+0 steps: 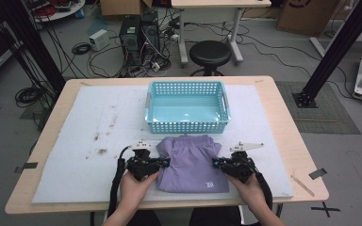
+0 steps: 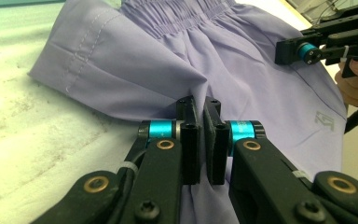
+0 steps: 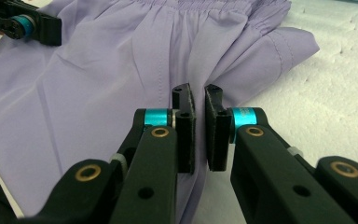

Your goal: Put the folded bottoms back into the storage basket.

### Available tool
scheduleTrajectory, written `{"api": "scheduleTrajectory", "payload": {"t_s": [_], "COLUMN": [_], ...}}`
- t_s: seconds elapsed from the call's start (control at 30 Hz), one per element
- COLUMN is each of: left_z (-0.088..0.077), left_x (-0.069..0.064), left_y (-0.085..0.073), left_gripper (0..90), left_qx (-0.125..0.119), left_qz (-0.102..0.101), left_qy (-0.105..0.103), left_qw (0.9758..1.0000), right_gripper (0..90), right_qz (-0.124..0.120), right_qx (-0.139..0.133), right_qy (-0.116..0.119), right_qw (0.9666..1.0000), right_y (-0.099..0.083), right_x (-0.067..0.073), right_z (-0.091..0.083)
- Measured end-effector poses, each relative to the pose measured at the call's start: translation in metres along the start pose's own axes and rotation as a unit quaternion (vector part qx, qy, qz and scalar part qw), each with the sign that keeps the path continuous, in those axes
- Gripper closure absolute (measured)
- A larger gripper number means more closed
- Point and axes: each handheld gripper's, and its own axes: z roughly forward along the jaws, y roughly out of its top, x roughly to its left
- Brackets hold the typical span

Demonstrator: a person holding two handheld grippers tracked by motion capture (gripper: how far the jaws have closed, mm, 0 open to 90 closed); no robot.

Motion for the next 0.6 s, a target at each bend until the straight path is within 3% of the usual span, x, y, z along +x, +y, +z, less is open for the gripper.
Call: {"api": "scheduleTrajectory", "payload": {"t_s": [0.3,0.6], "left_z": [-0.012,-0.034], "left_x": [-0.006,-0.016], "left_y": [0.005,0.025], "left_gripper": [86.8,86.9], "left_qx": [-0.019,-0.05], "left_qz": [0.014,0.048], "left_qy": [-0.016,-0.02], "left_qw": [0.9996,0.9974], "right_gripper": [85.5,85.5], "right_qz": [-0.014,-0.019], "right_qx": [-0.022,-0.057], "right_qy": [0.014,0.024], "right_qw": [0.9996,0.9979], "right_y": [0.004,0.023], "right_x": [0.004,0.009], "right_z": [-0.013,-0.031]}}
